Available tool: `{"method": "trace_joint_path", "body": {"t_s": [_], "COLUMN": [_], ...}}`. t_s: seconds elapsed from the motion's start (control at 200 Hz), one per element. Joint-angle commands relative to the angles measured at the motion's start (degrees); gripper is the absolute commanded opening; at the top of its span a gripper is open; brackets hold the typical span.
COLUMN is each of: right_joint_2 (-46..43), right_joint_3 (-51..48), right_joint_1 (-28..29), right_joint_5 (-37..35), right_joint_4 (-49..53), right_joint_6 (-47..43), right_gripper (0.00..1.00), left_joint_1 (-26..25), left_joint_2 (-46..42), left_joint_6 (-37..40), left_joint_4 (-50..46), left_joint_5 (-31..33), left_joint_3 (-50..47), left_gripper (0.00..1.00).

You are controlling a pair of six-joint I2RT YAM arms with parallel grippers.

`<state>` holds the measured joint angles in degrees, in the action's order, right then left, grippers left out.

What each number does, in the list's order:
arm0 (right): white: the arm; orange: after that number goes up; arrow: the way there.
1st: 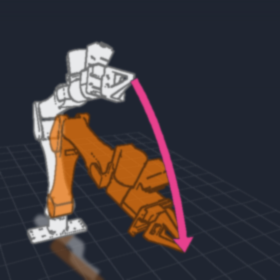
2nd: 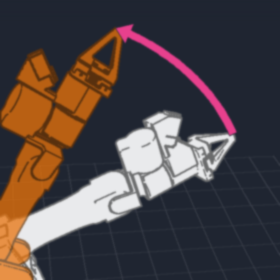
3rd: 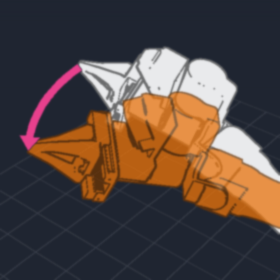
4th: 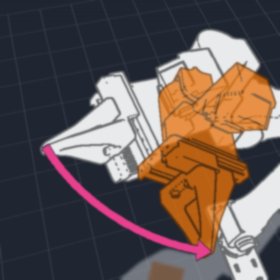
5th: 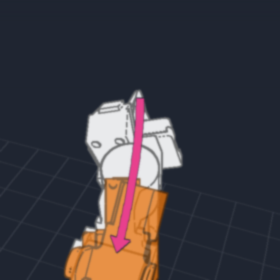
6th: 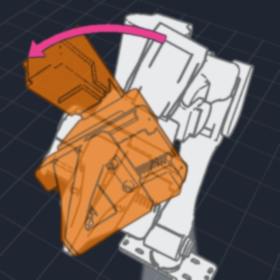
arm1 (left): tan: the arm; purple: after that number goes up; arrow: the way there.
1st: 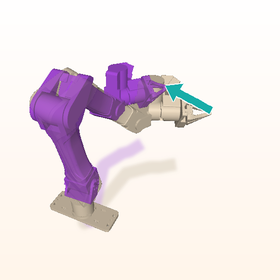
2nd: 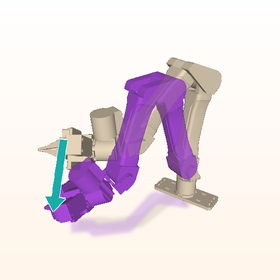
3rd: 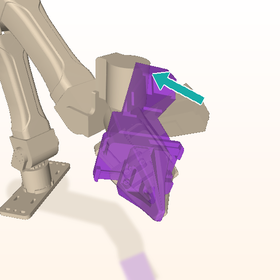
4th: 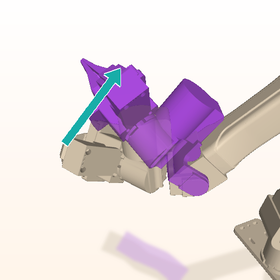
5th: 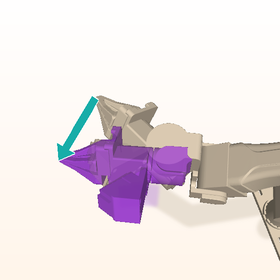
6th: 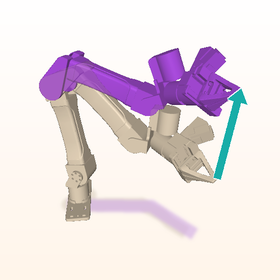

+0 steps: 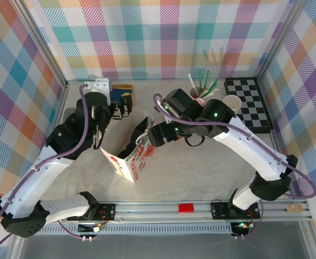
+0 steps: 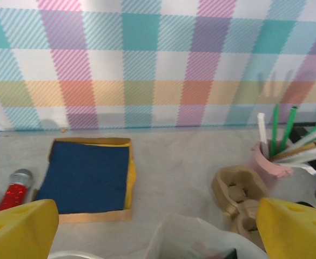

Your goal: Pack the takeout coffee

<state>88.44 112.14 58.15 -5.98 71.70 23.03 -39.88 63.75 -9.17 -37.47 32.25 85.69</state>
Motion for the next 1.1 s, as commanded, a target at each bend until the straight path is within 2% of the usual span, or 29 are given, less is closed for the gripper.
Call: {"method": "trace_joint_path", "body": {"t_s": [0.0, 0.16, 0.395, 0.605, 0.735, 0.855, 1.02, 1.095], "right_joint_2": [-2.8, -2.9, -2.3, -1.5, 0.2, 1.0, 1.3, 1.2], "right_joint_3": [-1.4, -2.1, -5.0, -5.6, -4.7, -4.6, -5.0, -5.2], "right_joint_1": [0.3, 0.3, 0.2, 0.2, 0.2, 0.2, 0.2, 0.3], "right_joint_5": [0.4, 1.9, 6.0, 5.2, 5.3, 5.6, 5.2, 5.2], "right_joint_4": [-3.4, -4.9, -10.9, -15.2, -15.6, -16.0, -16.2, -16.3], "right_joint_6": [2.9, 4.1, 8.9, 12.6, 12.9, 12.3, 11.3, 10.8], "right_gripper": [0.88, 0.88, 0.88, 0.88, 0.85, 0.72, 0.36, 0.22], "left_joint_1": [5.7, 17.4, 31.4, 34.2, 34.6, 34.8, 35.1, 35.1], "left_joint_2": [3.4, 5.4, 0.9, 0.5, 0.8, 0.7, 0.4, 0.3], "left_joint_6": [-0.6, -4.7, -8.7, -9.3, -9.8, -10.1, -10.7, -11.0], "left_joint_4": [-12.7, -19.5, -16.0, -14.3, -13.1, -12.3, -11.4, -11.1], "left_joint_5": [-2.0, -12.9, -30.8, -37.0, -38.3, -38.8, -39.6, -40.2], "left_joint_3": [6.2, 6.5, -2.7, -6.4, -8.1, -9.3, -10.4, -10.6], "left_gripper": [0.95, 0.95, 0.96, 0.92, 0.84, 0.72, 0.45, 0.38]}}
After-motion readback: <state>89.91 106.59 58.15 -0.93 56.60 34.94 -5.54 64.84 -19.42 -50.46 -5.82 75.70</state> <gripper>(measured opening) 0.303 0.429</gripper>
